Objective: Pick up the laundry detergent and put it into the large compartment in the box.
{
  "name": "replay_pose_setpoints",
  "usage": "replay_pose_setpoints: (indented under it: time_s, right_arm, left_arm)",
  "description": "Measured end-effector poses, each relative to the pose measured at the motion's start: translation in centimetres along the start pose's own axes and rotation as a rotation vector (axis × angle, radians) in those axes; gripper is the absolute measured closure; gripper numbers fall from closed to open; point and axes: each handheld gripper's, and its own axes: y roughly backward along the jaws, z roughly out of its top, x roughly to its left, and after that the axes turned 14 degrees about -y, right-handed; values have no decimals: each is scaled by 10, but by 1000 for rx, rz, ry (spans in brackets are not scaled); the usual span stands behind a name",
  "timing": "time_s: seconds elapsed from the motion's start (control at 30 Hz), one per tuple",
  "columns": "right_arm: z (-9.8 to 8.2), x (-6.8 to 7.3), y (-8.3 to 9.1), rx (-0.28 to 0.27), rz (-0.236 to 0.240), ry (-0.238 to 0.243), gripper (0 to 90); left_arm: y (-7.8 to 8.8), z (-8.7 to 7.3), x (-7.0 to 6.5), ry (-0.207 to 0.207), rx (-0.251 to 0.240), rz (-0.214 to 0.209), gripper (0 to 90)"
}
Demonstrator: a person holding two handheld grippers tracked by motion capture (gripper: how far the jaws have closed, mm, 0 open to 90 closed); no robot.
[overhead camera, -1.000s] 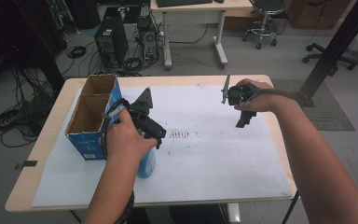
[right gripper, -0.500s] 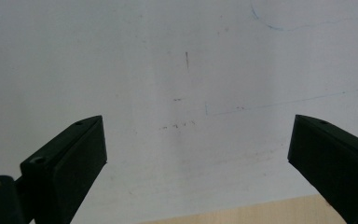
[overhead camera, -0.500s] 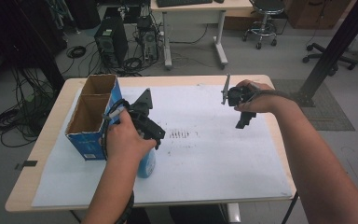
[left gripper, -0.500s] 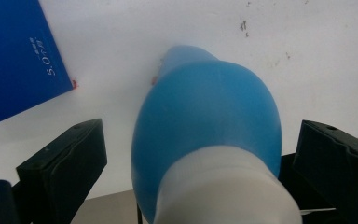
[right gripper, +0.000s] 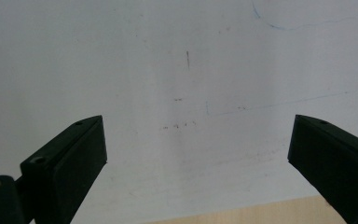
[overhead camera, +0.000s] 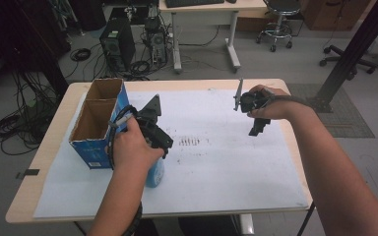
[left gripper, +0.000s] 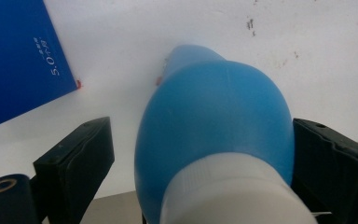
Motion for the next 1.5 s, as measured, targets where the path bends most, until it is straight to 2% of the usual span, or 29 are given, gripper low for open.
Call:
replay_pose_setpoints:
  time_s: [0.4, 0.87, 1.03, 1.3, 1.4, 1.47, 1.5]
  right_arm:
    - [-1, 1, -1, -2, 2, -1, 43]
    - [0, 2, -2, -1, 4, -3, 44]
    - [0, 2, -4, 1, 5, -1, 43]
    - [0, 2, -4, -1, 7, -2, 44]
    - [-1, 2, -5, -1, 7, -3, 44]
    - [-1, 2, -4, 0, 6, -6, 44]
    - [-1, 2, -4, 0, 6, -6, 44]
  left_arm:
    - [-1, -1, 0, 7, 0, 11, 163]
    - [-3, -1, 2, 23, -3, 16, 204]
    - [-4, -1, 2, 24, 8, 30, 239]
    - [-5, -1, 1, 25, 5, 13, 268]
    - [-5, -1, 1, 29, 1, 14, 295]
    - [-6, -1, 1, 34, -3, 3, 350]
    - [-6, -1, 0, 37, -2, -5, 350]
